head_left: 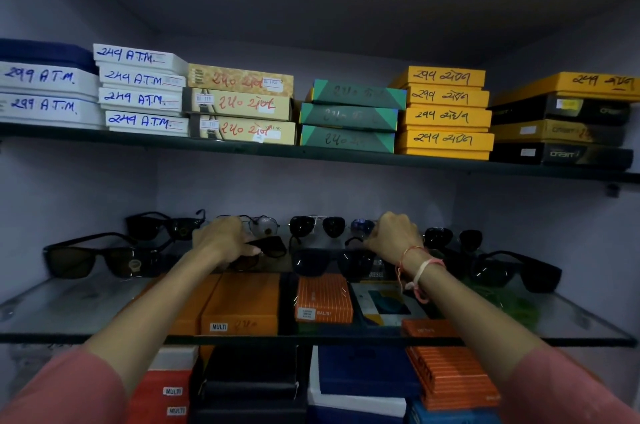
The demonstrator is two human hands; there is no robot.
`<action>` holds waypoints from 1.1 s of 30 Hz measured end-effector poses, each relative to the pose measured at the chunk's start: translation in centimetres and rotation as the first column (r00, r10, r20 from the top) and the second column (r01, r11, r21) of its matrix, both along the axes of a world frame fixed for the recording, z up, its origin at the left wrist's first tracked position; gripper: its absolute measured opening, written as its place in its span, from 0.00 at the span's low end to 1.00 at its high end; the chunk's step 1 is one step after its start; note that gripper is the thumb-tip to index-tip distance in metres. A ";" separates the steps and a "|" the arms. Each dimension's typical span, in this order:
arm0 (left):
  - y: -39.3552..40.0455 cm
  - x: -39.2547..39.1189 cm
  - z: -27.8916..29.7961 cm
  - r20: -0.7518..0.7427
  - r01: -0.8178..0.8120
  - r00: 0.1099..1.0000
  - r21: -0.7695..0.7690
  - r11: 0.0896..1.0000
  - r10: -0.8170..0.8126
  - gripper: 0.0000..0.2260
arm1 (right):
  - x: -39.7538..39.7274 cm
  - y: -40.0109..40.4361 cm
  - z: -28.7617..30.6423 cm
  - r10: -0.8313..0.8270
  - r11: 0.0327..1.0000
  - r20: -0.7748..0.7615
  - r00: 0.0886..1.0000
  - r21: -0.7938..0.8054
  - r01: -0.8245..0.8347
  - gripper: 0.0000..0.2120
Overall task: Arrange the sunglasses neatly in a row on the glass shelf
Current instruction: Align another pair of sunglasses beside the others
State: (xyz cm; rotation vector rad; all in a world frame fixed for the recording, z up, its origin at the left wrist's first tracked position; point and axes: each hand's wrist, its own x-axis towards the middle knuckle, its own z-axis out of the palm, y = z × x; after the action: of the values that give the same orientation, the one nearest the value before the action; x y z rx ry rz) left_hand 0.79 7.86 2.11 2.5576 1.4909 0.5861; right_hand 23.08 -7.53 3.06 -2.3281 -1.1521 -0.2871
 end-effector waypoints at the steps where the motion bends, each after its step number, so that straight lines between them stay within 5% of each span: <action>1: 0.0 -0.4 0.0 0.016 -0.011 1.000 0.014 1.000 0.010 0.16 | 0.0 0.1 0.0 -0.007 1.000 0.002 1.000 -0.002 0.007 0.16; 7: -1.0 -3.0 0.6 0.211 -0.009 0.976 0.278 0.960 -0.052 0.11 | -1.0 0.0 0.0 -0.015 0.993 0.051 0.999 0.114 0.009 0.16; 11: -2.5 -4.0 0.7 0.203 0.114 0.954 0.438 0.892 -0.222 0.11 | -4.2 1.3 1.1 0.277 0.922 0.028 0.961 0.275 -0.274 0.15; 15: -3.3 -4.6 0.8 0.126 0.193 0.938 0.587 0.787 -0.324 0.12 | -8.1 2.3 1.8 0.516 0.846 -0.035 0.856 0.180 -0.503 0.19; 19: -3.5 -6.0 0.7 0.098 0.258 0.908 0.634 0.729 -0.407 0.12 | -9.6 2.7 1.4 0.549 0.832 -0.060 0.834 0.135 -0.538 0.15; 21: -3.3 -6.8 0.6 0.144 0.335 0.857 0.574 0.747 -0.495 0.13 | -10.0 2.6 1.5 0.537 0.835 0.000 0.844 0.146 -0.531 0.14; 24: -2.8 -7.7 1.0 0.452 0.334 0.727 0.425 0.841 -0.517 0.14 | -10.6 2.3 1.7 0.521 0.828 0.107 0.847 0.179 -0.532 0.13; 27: -1.9 -7.9 1.2 0.535 0.197 0.773 0.307 0.931 -0.340 0.15 | -11.3 2.2 1.9 0.518 0.813 0.170 0.838 0.206 -0.545 0.13; 30: -1.5 -8.4 1.8 0.598 0.248 0.765 0.070 0.966 -0.240 0.15 | -12.0 2.5 1.7 0.475 0.823 0.275 0.836 0.199 -0.533 0.12; 33: -1.5 -8.9 2.5 0.475 0.299 0.848 -0.065 0.952 -0.233 0.13 | -12.6 3.1 1.6 0.398 0.837 0.325 0.858 0.255 -0.485 0.11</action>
State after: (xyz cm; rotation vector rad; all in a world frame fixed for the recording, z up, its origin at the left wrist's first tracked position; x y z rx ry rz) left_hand -8.09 6.32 4.58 2.2446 0.9585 0.9331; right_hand 10.52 -4.44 4.65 -1.7025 -1.5995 -0.5746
